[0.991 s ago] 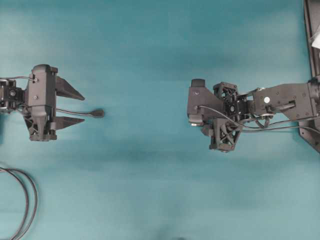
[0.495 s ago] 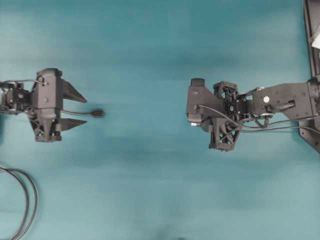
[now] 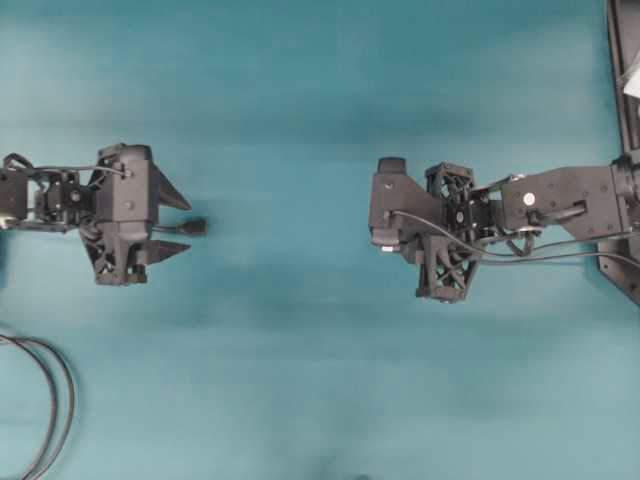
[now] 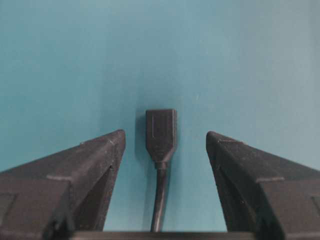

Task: Insert the USB using both arms.
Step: 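Close left gripper on the female USB socket end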

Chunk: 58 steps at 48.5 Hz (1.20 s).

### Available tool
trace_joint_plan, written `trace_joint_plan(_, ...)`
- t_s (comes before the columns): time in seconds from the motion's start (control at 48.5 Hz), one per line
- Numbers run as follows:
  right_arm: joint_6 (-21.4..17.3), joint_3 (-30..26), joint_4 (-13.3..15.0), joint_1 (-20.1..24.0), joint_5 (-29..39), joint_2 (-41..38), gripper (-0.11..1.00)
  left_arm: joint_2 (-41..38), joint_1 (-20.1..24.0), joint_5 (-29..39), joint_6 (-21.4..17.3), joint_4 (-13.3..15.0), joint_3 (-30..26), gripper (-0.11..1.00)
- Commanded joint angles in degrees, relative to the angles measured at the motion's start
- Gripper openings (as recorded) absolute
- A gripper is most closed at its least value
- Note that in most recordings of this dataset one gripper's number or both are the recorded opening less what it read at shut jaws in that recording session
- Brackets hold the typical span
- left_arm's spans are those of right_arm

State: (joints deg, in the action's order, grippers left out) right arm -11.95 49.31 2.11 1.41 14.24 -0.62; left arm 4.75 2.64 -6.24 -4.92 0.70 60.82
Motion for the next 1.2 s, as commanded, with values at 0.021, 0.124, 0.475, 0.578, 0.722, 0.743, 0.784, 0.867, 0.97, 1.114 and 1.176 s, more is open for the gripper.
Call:
trace_joint_plan(0.021, -0.09, -0.62, 0.09, 0.26, -0.18, -0.53, 0.20, -0.70, 0.18, -0.35, -0.79, 0.18, -1.23, 0.75)
trace_joint_plan(0.124, -0.09, -0.70, 0.09, 0.18, -0.18, -0.53, 0.20, -1.32, 0.18, -0.35, -0.79, 0.09, -1.41, 0.75)
trace_joint_plan(0.475, -0.09, -0.62, 0.09, 0.26, -0.18, -0.53, 0.20, -2.99, 0.97, 0.35, -0.62, 0.09, -2.11, 0.71)
trace_joint_plan(0.578, -0.09, -0.62, 0.09, 0.26, -0.18, -0.53, 0.20, -3.69, 1.67, 0.88, -0.70, 0.09, -2.90, 0.71)
trace_joint_plan(0.722, -0.09, -0.62, 0.09, 0.18, -0.18, -0.53, 0.20, -4.83, 1.93, 0.88, -0.79, 0.09, -3.52, 0.71)
trace_joint_plan(0.743, -0.18, -0.62, 0.09, 0.26, -0.18, -0.53, 0.20, -5.10, 1.93, 0.88, -0.70, 0.09, -3.52, 0.70)
trace_joint_plan(0.784, -0.09, -0.62, 0.09, 0.26, -0.18, -0.53, 0.20, -5.36, 1.85, 0.97, -0.79, 0.18, -3.52, 0.70)
trace_joint_plan(0.867, -0.09, -0.62, 0.09, 0.26, -0.18, -0.53, 0.20, -5.71, 1.76, 1.76, -0.88, 0.09, -3.52, 0.65)
trace_joint_plan(0.97, -0.09, -0.62, 0.09, 0.35, -0.18, -0.53, 0.20, -5.89, 1.41, 3.08, -1.23, 0.09, -3.43, 0.54)
trace_joint_plan(1.114, -0.09, -0.88, 0.09, 0.35, -0.18, -0.53, 0.20, -5.89, 0.62, 5.63, -1.32, 0.09, -2.90, 0.31)
trace_joint_plan(1.176, -0.09, -0.97, 0.09, 0.35, -0.18, -0.53, 0.20, -5.89, 0.09, 6.86, -1.49, 0.09, -2.72, 0.24)
